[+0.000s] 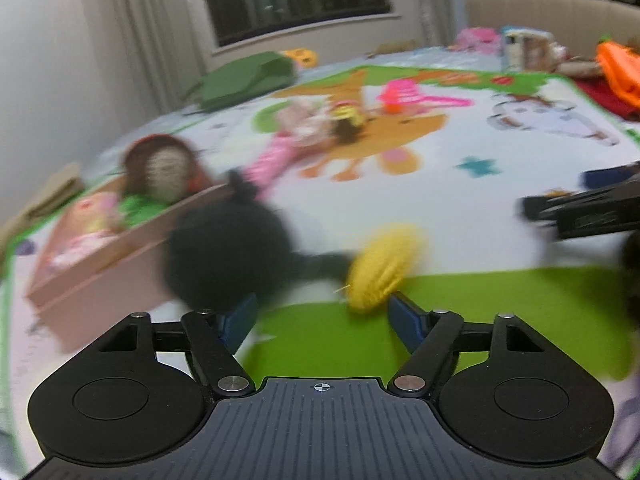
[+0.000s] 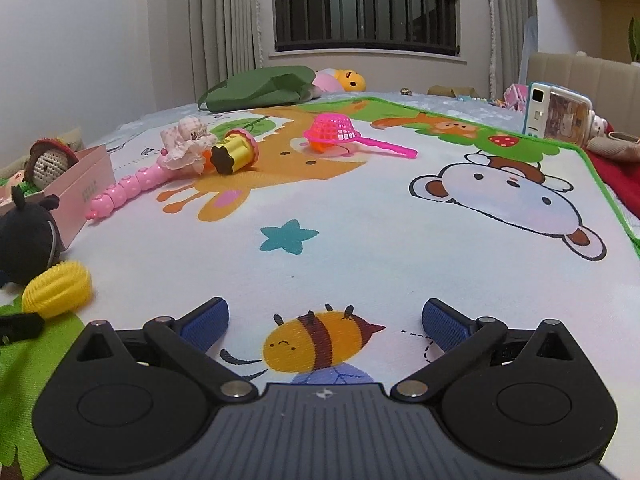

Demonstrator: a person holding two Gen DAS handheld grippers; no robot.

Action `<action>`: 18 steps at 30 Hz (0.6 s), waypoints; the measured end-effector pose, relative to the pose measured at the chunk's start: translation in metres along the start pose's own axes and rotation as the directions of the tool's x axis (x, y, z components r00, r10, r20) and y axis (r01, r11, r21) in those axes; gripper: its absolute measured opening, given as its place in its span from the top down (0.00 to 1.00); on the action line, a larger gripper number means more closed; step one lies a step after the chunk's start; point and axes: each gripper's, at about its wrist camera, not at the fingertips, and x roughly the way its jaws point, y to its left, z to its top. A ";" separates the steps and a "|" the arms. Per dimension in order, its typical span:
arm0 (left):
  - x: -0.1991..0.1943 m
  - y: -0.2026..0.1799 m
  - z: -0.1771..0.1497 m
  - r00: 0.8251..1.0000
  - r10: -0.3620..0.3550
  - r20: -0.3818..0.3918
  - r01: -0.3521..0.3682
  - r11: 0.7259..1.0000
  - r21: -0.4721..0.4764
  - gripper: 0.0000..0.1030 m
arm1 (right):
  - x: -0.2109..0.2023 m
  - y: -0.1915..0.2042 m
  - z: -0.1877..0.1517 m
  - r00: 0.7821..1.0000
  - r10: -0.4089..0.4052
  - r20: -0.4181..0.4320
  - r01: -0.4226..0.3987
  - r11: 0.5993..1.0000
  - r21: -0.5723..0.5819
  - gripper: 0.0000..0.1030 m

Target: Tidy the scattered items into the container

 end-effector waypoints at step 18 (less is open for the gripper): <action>-0.005 -0.022 0.006 0.945 -0.327 0.027 0.325 0.944 0.049 0.16 | 0.000 -0.003 -0.005 1.000 0.016 -0.010 -0.016 1.000 0.011 0.00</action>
